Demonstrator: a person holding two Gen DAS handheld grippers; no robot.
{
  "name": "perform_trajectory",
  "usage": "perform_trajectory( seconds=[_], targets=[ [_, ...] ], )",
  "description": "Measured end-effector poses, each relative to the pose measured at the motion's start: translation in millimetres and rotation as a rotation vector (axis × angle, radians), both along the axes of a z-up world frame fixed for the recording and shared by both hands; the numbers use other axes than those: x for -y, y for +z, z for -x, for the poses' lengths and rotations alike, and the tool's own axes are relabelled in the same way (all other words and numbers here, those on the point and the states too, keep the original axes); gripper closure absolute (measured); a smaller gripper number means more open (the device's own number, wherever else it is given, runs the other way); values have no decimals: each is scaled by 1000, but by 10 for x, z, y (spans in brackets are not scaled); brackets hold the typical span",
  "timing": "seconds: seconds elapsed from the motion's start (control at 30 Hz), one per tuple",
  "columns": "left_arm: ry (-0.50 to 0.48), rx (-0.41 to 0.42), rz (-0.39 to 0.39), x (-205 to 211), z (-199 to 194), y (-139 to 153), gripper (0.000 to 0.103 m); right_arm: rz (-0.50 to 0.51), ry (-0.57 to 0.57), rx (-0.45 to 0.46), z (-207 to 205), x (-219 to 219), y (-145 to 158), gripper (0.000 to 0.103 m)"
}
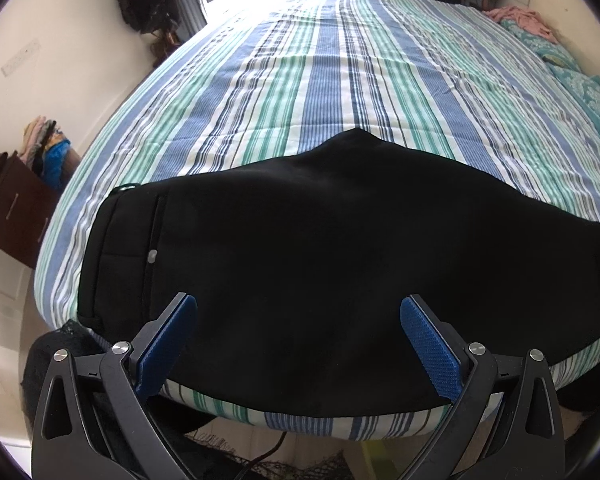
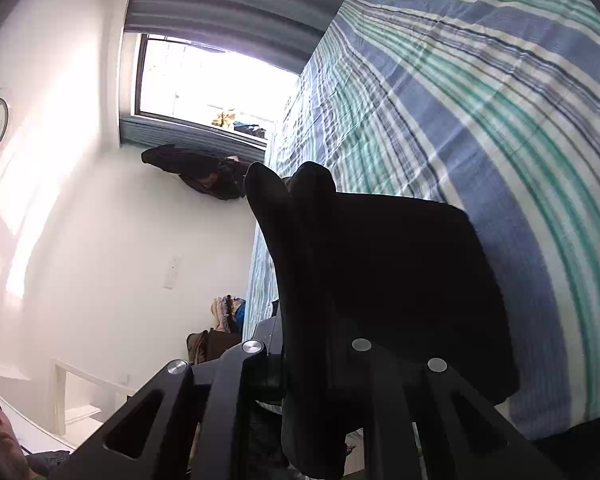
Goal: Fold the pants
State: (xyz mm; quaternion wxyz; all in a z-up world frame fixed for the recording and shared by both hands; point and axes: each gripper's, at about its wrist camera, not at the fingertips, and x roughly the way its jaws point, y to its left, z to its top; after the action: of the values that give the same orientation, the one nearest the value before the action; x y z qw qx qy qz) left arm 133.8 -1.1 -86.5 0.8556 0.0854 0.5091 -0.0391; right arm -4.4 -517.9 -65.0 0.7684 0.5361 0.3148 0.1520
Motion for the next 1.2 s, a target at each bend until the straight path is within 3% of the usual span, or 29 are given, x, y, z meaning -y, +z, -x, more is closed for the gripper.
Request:
perform_trajectory(
  seconds=[0.1,0.23,0.37,0.43,0.47,0.5,0.53,0.57,0.67,0.77,0.8,0.83,0.93,1.07,1.2],
  targets=[
    [30,-5,46,-164,42,-40,1,-58,59,30,-342,-667,-33,90],
    [40,7,81,-305,99,-51,1,-21,142,10,-844,-1563,-166,90],
    [36,22,101,-376,147,-49,1,164,232,-41,-1258,-2439,-282,89],
    [31,25,115,-398,158,-55,1,293,264,-73,-1374,-2785,-355,82],
    [26,23,126,-410,169,-60,1,354,276,-97,-1417,-2934,-389,72],
    [20,20,143,-410,174,-57,1,402,292,-119,-1449,-3050,-421,52],
    [11,21,168,-414,190,-42,1,424,315,-126,-1454,-3138,-438,43],
    [1,25,201,-415,211,-16,1,441,329,-121,-1428,-3172,-411,35],
    [-61,49,344,-350,284,106,2,551,309,-55,-1196,-3080,-162,33],
    [-207,35,494,-60,320,199,2,703,197,-8,-878,-2756,58,15],
    [-252,19,525,84,312,213,2,745,150,-2,-758,-2640,97,14],
    [-283,4,543,197,286,205,11,778,110,1,-657,-2506,113,14],
    [-354,-43,515,545,148,107,44,840,17,-13,-337,-2187,119,14],
    [-417,-72,457,831,113,-38,49,760,-80,-32,-114,-1901,144,14],
    [-443,-87,388,981,138,-138,49,782,-86,-10,-74,-1897,197,14]
  ],
)
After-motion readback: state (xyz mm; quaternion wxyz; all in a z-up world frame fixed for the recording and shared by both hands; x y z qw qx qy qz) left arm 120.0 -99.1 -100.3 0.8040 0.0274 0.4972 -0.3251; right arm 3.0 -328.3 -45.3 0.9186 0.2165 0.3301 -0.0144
